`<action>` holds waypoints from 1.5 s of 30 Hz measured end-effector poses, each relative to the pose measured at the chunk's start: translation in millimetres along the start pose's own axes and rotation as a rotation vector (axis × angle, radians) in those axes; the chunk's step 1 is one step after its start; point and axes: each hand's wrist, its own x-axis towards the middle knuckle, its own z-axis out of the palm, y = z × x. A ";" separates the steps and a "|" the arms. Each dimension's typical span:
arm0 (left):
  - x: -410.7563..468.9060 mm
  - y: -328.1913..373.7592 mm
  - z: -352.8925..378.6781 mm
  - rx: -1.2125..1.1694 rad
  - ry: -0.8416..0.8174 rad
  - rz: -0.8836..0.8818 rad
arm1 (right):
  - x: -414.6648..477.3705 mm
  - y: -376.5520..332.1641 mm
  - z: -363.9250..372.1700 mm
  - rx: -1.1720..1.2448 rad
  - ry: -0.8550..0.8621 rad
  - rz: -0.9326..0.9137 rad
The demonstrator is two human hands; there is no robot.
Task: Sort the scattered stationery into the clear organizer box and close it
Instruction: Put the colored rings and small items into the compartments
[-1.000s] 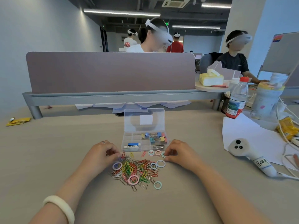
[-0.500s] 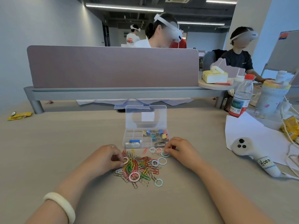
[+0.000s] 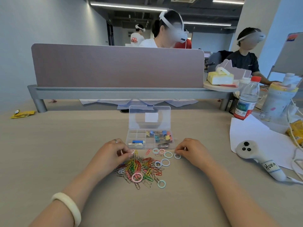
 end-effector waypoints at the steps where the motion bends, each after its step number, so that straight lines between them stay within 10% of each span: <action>1: -0.1 -0.2 0.5 -0.003 -0.003 0.000 | -0.5 -0.6 0.6 -0.005 0.006 -0.004; 18: -0.5 13.4 21.4 -0.108 0.008 -0.013 | -0.1 -44.3 11.4 -0.366 -0.150 -0.178; 31: 19.3 47.5 36.4 -0.550 0.104 -0.258 | -8.7 -37.1 8.4 0.703 -0.062 -0.076; 45: 19.9 56.6 43.5 -0.728 0.074 -0.407 | -13.9 -50.6 12.8 0.814 0.065 -0.162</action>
